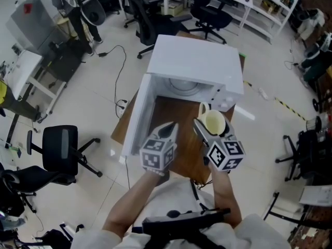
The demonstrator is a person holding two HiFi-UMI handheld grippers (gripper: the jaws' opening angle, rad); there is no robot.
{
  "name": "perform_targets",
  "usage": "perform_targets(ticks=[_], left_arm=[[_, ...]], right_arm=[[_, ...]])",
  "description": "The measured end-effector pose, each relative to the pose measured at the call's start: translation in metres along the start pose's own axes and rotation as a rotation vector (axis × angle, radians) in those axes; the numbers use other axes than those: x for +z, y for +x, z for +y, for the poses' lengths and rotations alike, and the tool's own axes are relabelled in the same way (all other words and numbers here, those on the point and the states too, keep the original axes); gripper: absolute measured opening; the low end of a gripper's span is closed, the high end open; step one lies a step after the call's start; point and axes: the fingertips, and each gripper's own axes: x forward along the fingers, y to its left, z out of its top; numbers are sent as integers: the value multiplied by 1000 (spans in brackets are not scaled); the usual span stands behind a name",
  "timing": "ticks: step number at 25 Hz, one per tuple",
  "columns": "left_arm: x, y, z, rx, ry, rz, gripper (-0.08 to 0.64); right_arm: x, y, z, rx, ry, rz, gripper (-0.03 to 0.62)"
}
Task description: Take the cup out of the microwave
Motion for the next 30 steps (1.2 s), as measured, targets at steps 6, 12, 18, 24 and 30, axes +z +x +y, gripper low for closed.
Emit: perform_targets(ticks=[6,12,18,24,30], left_arm=[[0,-4,4,6,-4,-10,-8],[8,-8,3,5,2,-32,-8],[14,-13,4,16,5,-50,-8],[15,-16,2,19,2,-62,-8],[11,-19,0,19,-1,-61,-8]], right_arm=[[5,0,6,12,-3,-26,488],[11,-3,17,31,-13,-41,486],[9,-10,18,23,-24,-33,486],[8,-16,17,23,-25,-35,486],[4,-17,20,23,-32,-23,486]])
